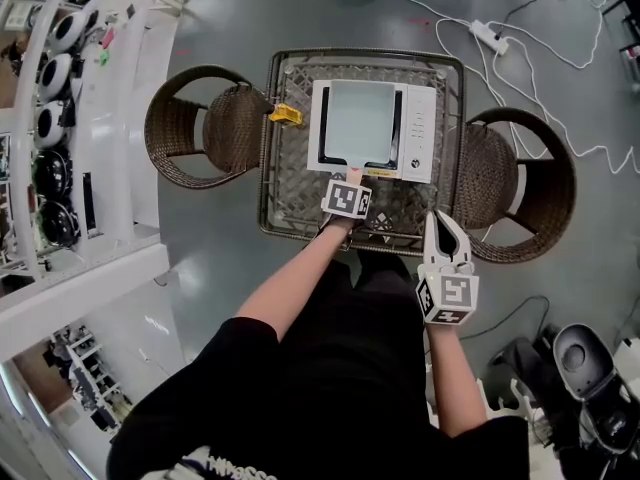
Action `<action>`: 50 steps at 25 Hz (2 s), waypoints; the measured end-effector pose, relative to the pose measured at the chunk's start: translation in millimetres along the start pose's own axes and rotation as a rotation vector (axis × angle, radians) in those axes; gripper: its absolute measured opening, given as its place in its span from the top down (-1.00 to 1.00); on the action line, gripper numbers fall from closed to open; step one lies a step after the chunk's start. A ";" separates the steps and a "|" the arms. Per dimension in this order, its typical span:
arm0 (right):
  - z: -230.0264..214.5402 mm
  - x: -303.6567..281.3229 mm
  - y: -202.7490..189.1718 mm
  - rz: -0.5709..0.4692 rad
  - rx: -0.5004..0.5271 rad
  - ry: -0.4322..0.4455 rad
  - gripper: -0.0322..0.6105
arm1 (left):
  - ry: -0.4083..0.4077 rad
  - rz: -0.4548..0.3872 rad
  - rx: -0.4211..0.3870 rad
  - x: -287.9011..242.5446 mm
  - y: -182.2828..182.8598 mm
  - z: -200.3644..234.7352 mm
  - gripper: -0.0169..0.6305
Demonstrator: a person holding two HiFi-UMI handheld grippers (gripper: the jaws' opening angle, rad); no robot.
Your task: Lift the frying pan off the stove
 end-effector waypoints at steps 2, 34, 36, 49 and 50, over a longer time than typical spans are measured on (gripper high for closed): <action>4.7 -0.8 0.7 -0.010 0.008 0.016 0.81 | -0.002 -0.013 -0.001 1.0 -0.5 0.5 0.87; 70.3 42.6 20.3 -0.113 0.037 -0.009 0.81 | -0.047 -0.261 -0.092 100.3 -22.3 -21.6 0.89; 79.4 48.0 21.8 -0.126 0.045 -0.027 0.81 | -0.052 -0.312 -0.124 119.7 -28.2 -23.4 0.89; 153.5 94.0 -6.6 -0.163 0.038 -0.063 0.81 | -0.133 -0.556 -0.188 232.5 -97.0 -51.4 0.88; 159.4 98.7 -9.1 -0.167 0.038 -0.067 0.81 | -0.136 -0.568 -0.208 239.5 -104.5 -53.0 0.88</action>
Point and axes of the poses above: the fingertips, and each gripper's own axes: x backward along the fingers, z to its left, y out of its top, the point moved 8 cm from there along x, backward along the fingers, and after that the axes turned 1 degree about z, right-handed, at the moved point
